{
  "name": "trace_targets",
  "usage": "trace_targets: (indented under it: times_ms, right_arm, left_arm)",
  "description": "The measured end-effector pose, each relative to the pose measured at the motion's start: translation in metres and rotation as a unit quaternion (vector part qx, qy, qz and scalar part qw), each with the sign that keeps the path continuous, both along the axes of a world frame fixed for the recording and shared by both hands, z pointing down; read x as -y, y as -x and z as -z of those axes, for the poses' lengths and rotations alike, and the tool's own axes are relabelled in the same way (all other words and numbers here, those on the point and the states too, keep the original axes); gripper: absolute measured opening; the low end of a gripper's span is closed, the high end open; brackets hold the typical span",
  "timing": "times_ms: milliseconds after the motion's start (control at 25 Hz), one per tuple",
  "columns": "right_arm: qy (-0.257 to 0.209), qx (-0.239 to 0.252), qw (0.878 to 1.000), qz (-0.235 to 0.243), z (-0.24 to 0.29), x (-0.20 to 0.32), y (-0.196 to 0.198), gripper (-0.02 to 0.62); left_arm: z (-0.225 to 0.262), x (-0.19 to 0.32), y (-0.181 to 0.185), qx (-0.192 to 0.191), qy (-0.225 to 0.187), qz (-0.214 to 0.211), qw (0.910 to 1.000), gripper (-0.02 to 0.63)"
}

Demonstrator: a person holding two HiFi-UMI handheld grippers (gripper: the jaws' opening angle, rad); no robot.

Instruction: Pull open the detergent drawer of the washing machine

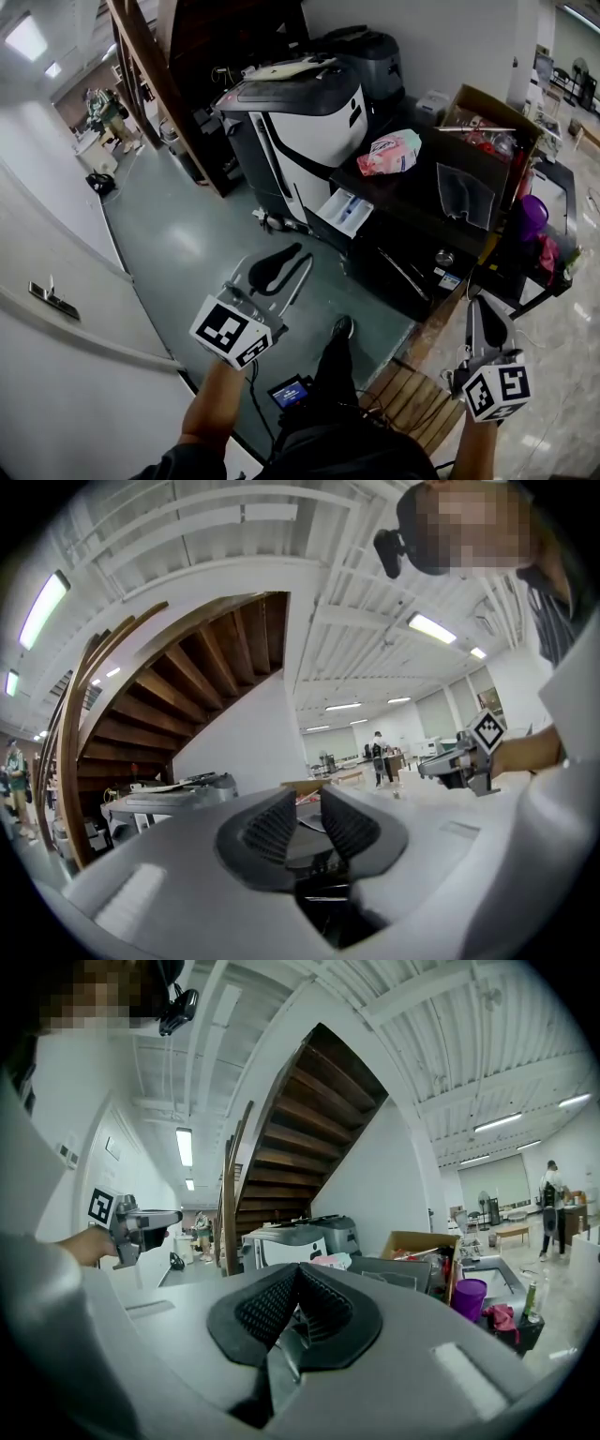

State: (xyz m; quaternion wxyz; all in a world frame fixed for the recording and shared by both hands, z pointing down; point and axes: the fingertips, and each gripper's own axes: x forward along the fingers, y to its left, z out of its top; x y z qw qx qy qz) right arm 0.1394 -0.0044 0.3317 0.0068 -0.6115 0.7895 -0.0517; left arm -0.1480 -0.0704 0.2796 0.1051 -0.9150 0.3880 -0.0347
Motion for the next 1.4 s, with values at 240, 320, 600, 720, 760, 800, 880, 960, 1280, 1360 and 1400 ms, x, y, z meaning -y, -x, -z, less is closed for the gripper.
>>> trace_targets:
  times_ms: [240, 320, 600, 720, 760, 800, 880, 960, 1280, 1360, 1400]
  right_arm:
    - [0.0, -0.002, 1.0, 0.006, 0.0, -0.001, 0.005, 0.0]
    - [0.004, -0.004, 1.0, 0.008, 0.002, -0.001, 0.008, 0.0]
    - [0.001, -0.021, 1.0, 0.015, 0.0, -0.003, 0.015, 0.0]
    - [0.006, -0.036, 0.999, 0.018, -0.001, -0.004, 0.019, -0.002]
    - [0.005, -0.036, 0.999, 0.019, -0.002, -0.004, 0.019, 0.0]
    - [0.004, -0.036, 0.999, 0.019, -0.004, -0.004, 0.019, 0.0]
    - [0.003, -0.035, 0.999, 0.021, -0.006, -0.003, 0.019, -0.002]
    - [0.005, -0.035, 0.999, 0.022, -0.008, -0.002, 0.02, -0.002]
    - [0.01, -0.04, 0.999, 0.025, -0.009, -0.002, 0.023, 0.0]
    - [0.011, -0.041, 0.999, 0.025, -0.008, -0.001, 0.024, -0.002]
    - [0.012, -0.042, 0.999, 0.025, -0.007, 0.0, 0.025, 0.0]
  left_arm:
    - [-0.005, -0.009, -0.007, 0.062, -0.039, 0.034, 0.9967, 0.123]
    - [-0.007, -0.01, -0.01, 0.087, -0.046, 0.047, 0.9941, 0.12]
    - [-0.015, -0.012, -0.012, 0.081, -0.035, 0.044, 0.9951, 0.12]
    - [-0.02, -0.013, -0.012, 0.064, -0.021, 0.038, 0.997, 0.12]
    - [-0.022, -0.012, -0.011, 0.059, -0.016, 0.037, 0.9975, 0.12]
    - [-0.023, -0.011, -0.01, 0.056, -0.011, 0.036, 0.9977, 0.119]
    - [-0.026, -0.009, -0.007, 0.054, -0.005, 0.037, 0.9978, 0.119]
    - [-0.029, -0.009, -0.005, 0.052, 0.0, 0.038, 0.9979, 0.119]
    - [-0.037, -0.005, 0.0, 0.041, 0.002, 0.036, 0.9985, 0.118]
    - [-0.037, -0.004, 0.0, 0.043, -0.001, 0.034, 0.9985, 0.119]
    - [-0.037, -0.003, 0.001, 0.044, -0.01, 0.031, 0.9985, 0.12]
